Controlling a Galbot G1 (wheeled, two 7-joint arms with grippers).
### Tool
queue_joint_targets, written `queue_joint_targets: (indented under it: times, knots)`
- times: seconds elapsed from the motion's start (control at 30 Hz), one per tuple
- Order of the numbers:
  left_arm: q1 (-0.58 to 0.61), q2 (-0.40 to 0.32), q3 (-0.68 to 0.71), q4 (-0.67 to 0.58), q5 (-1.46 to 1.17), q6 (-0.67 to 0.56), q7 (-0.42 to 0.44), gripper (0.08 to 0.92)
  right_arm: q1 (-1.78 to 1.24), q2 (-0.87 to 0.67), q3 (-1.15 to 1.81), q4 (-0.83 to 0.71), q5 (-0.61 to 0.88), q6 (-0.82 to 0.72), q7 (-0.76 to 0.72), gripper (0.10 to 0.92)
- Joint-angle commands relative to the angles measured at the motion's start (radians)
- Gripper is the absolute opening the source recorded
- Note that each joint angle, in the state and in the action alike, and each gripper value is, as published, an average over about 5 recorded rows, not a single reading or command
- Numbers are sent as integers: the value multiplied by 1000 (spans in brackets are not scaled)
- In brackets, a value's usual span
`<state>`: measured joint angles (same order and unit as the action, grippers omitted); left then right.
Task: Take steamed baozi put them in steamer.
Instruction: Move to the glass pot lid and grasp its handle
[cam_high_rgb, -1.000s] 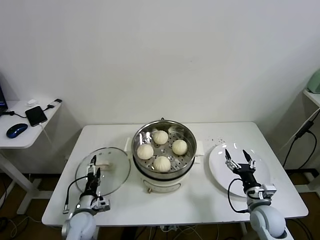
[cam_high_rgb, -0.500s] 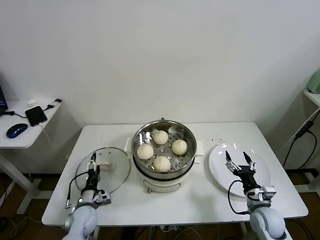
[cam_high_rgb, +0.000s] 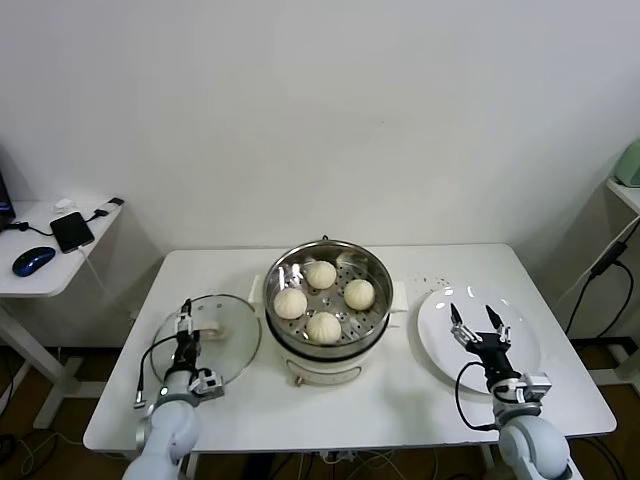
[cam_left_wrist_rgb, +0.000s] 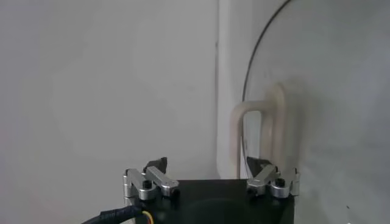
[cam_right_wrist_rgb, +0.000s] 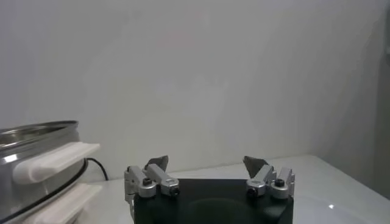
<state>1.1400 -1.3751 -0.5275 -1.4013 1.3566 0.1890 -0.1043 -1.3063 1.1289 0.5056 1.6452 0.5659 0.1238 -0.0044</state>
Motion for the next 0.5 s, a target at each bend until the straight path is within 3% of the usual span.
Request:
queue_joint_targets:
  times: [0.03,0.5]
  knots:
    - [-26,-9,0,12,-7,14,3,823,0,3,0,0,-2,0,-1,823]
    - [-47,-14,0,52,-15,13,2,823,-3,3,-1,-3,-3,3,-1,823]
